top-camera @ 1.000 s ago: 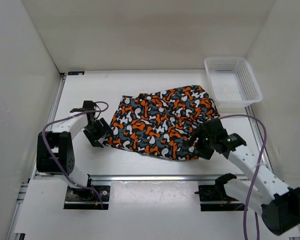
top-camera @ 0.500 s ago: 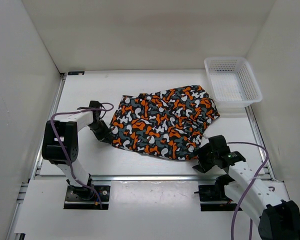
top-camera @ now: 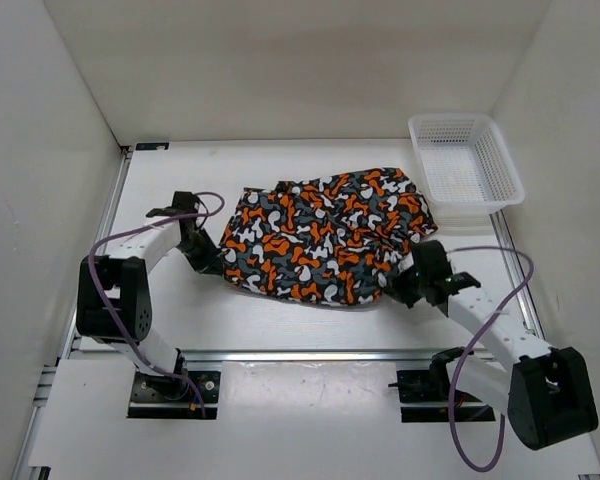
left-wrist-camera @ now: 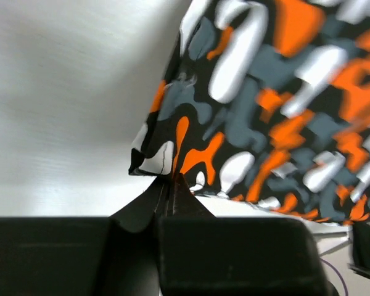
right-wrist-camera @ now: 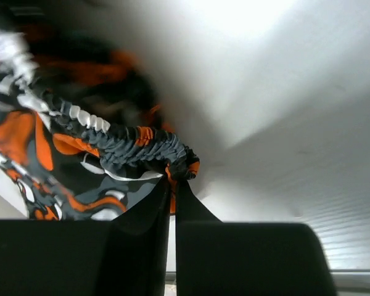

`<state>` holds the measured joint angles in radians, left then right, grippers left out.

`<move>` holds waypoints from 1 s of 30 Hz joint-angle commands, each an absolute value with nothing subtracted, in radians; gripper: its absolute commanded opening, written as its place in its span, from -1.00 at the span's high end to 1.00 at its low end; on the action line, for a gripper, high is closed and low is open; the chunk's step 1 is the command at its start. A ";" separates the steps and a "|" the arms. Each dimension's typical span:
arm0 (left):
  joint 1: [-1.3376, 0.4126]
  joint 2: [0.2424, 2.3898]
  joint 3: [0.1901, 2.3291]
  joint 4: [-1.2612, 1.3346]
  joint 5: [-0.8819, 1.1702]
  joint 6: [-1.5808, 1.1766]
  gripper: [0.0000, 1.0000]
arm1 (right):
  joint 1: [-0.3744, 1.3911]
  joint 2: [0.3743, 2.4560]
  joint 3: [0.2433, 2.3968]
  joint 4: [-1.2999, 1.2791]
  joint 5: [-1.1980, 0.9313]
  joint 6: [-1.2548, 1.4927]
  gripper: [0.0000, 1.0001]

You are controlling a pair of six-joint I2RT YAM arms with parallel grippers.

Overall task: Fold and stack the shorts
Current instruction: Flatten the shorts out

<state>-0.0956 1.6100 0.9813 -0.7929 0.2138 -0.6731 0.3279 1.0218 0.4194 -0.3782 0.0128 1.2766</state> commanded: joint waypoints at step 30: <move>-0.012 1.012 2.494 -1.000 -0.129 -0.643 0.79 | 0.304 1.043 2.132 -0.914 -0.686 0.402 0.99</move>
